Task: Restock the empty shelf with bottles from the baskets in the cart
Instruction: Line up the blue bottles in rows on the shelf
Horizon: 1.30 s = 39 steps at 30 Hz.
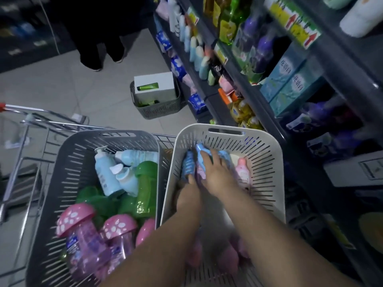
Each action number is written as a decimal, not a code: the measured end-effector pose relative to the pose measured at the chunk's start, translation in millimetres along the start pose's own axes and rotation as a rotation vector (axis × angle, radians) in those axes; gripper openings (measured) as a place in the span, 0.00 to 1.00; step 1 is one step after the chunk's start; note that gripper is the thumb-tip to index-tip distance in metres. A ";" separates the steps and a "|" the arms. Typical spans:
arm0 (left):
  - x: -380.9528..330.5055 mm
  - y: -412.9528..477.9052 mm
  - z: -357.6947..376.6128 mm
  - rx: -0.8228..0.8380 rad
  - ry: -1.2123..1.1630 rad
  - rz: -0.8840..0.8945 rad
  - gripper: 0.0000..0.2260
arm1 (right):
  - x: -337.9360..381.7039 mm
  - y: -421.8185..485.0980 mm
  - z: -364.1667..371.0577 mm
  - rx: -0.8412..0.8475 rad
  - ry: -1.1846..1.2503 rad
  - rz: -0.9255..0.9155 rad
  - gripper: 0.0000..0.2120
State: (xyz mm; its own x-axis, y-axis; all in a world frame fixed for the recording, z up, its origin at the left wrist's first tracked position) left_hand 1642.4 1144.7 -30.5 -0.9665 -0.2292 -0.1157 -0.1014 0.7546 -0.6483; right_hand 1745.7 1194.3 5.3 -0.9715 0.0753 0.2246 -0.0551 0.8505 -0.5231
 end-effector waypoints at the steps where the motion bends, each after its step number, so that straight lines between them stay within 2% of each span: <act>1: 1.7 -0.4 1.1 -0.008 -0.012 -0.002 0.21 | -2.3 2.0 0.1 -0.025 -0.013 0.002 0.41; 4: 7.7 -0.9 3.5 -0.027 -0.105 -0.029 0.19 | -11.8 -2.1 -1.0 -0.090 0.031 0.028 0.45; 8: 1.9 -9.8 2.6 -0.034 -0.342 0.037 0.16 | -46.4 -33.3 11.0 -0.138 0.629 0.248 0.47; 10: -3.7 -17.2 -4.7 -0.011 -0.412 0.109 0.15 | -60.4 -50.3 26.4 -0.107 0.816 0.344 0.46; 13: 0.0 -14.6 -11.4 0.028 -0.635 0.108 0.14 | -70.1 -68.8 44.0 -0.018 0.813 0.392 0.36; 16: -4.8 -14.4 -10.5 0.082 -0.697 0.110 0.13 | -77.1 -83.0 52.1 0.031 0.774 0.423 0.25; 18: -18.7 -17.5 -10.9 0.107 -0.711 0.199 0.13 | -79.8 -85.7 53.2 0.002 0.856 0.424 0.15; 21: -41.4 -24.9 -6.9 0.168 -0.746 0.369 0.14 | -87.3 -85.2 51.4 -0.082 0.936 0.443 0.12; 24: -55.0 -33.9 -1.9 0.189 -0.663 0.455 0.12 | -97.0 -89.4 49.5 -0.157 0.940 0.492 0.06; 27: -60.5 -40.3 -0.9 0.136 -0.532 0.496 0.14 | -96.2 -92.9 51.4 -0.188 0.820 0.453 0.12; 31: -60.2 -43.4 3.5 0.075 -0.499 0.523 0.07 | -90.6 -105.3 53.3 -0.158 0.782 0.430 0.23; 35: -52.3 -47.1 14.1 0.102 -0.555 0.521 0.11 | -95.0 -113.3 52.9 -0.193 0.747 0.401 0.22; 39: -19.9 -35.9 9.5 0.037 -0.705 0.298 0.18 | -105.6 -125.1 53.9 -0.280 0.911 0.447 0.17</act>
State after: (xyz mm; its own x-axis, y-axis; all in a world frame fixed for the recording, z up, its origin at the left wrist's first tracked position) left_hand 1667.5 1116.4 -12.1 -0.5712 -0.3672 -0.7341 0.1598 0.8275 -0.5383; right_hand 1842.7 1051.9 2.6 -0.3431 0.6761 0.6521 0.4334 0.7298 -0.5287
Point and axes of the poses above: each hand's wrist, its own y-axis towards the middle knuckle, its own z-axis out of the palm, x = y × z, the point moved 10 cm from there along y, towards the middle knuckle, and after that the axes turned 1 degree about -y, right-handed, at the moved point
